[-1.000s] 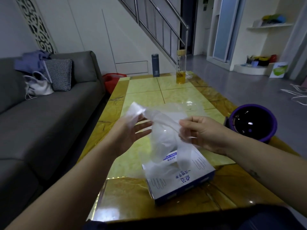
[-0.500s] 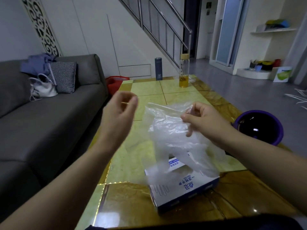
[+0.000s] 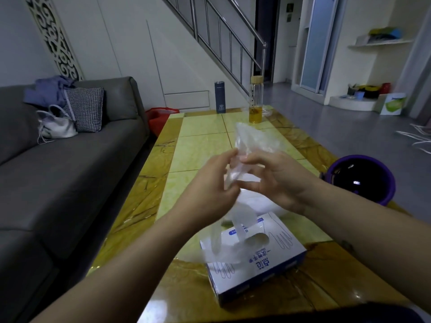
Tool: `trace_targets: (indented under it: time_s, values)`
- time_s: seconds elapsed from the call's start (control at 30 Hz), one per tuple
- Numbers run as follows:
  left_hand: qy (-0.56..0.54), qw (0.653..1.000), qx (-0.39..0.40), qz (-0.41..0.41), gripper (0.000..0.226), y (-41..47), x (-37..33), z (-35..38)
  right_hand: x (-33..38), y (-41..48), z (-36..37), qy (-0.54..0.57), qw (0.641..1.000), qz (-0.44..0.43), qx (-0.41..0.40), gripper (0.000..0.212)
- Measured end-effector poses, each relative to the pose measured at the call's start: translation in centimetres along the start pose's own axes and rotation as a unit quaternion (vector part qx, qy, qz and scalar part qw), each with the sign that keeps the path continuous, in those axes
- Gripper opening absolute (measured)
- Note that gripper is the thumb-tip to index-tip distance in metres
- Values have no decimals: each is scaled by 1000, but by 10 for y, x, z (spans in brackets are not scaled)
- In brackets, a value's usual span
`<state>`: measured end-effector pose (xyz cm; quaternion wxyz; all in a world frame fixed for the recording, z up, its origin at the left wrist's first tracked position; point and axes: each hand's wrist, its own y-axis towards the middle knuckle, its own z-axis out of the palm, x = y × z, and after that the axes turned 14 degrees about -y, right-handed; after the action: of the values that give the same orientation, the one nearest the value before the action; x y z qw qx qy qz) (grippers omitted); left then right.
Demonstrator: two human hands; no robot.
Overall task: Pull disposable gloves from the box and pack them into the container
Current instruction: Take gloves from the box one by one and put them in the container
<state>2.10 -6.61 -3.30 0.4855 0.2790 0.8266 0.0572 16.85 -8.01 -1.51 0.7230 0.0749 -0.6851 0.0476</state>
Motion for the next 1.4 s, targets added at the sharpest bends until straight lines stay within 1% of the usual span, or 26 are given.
trace_targets:
  time_s: [0.03, 0.1, 0.17, 0.23, 0.3, 0.37, 0.43, 0.5, 0.53, 0.6, 0.63, 0.7, 0.77, 0.8, 0.87, 0.97, 1.03, 1.1, 1.13, 1.2, 1.23, 1.27, 1.3, 1.33, 1.37, 1.4]
  values:
    - [40, 998, -36, 23, 57, 3, 2, -2, 1, 0, -2, 28, 1000, -3, 7, 10]
    - [130, 984, -91, 78, 53, 10, 1, -7, 3, 4, -9, 79, 997, -2, 8, 19]
    - [184, 970, -110, 118, 46, 18, 4, -12, 4, 10, -18, 122, 992, 8, -19, 37]
    - [231, 955, -113, 148, 40, 25, 9, -18, 9, 19, -29, 134, 988, 13, -74, 49]
    - [281, 938, -108, 172, 37, 32, 14, -23, 16, 27, -37, 87, 989, 4, -117, 61]
    - [306, 930, -99, 180, 37, 41, 16, -29, 23, 37, -43, -13, 992, -10, -127, 74]
    - [315, 928, -93, 179, 38, 51, 14, -33, 29, 47, -46, -119, 986, -25, -113, 74]
    - [321, 929, -57, 177, 44, 58, 8, -37, 37, 54, -48, -173, 980, -54, -84, 62]
    - [312, 937, -13, 157, 49, 61, 6, -39, 40, 56, -51, -182, 979, -66, -70, 55]
    - [242, 961, 122, 61, 61, 65, 7, -43, 38, 60, -58, -221, 971, -62, -65, 48]
    - [195, 964, 181, 6, 64, 68, 8, -43, 33, 62, -64, -269, 959, -45, -70, 49]
    - [126, 964, 228, -52, 58, 76, 18, -36, 15, 68, -76, -387, 919, 11, -70, 54]
    - [110, 964, 225, -89, 46, 90, 32, -22, -7, 75, -87, -501, 862, 63, -56, 58]
    - [134, 957, 234, -109, 45, 97, 40, -14, -16, 79, -90, -537, 837, 88, -47, 60]
    - [215, 926, 282, -133, 42, 110, 58, 3, -30, 87, -94, -592, 796, 124, -26, 64]
    - [294, 878, 343, -158, 46, 125, 83, 25, -46, 98, -94, -692, 705, 152, 21, 70]
    - [327, 852, 370, -174, 53, 132, 94, 39, -56, 106, -95, -742, 645, 174, 57, 66]
    - [348, 832, 393, -180, 59, 133, 99, 47, -59, 109, -92, -797, 577, 169, 65, 56]
    - [352, 825, 402, -182, 61, 134, 101, 51, -59, 110, -90, -830, 537, 147, 45, 51]
    - [348, 818, 415, -195, 63, 137, 106, 57, -57, 115, -87, -895, 444, 56, -4, 42]
    - [345, 816, 418, -200, 63, 138, 108, 58, -57, 118, -85, -905, 424, 10, -19, 40]
    - [341, 815, 421, -206, 63, 139, 109, 59, -58, 122, -83, -898, 440, -15, -10, 41]
    - [338, 813, 425, -210, 63, 140, 111, 61, -62, 126, -81, -874, 484, -12, 25, 47]
    - [338, 811, 427, -212, 63, 140, 112, 62, -66, 129, -79, -843, 532, 18, 79, 58]
    - [340, 807, 432, -215, 62, 141, 113, 63, -72, 133, -78, -811, 564, 68, 141, 73]
    - [339, 804, 438, -215, 61, 142, 116, 65, -78, 137, -79, -788, 574, 121, 187, 86]
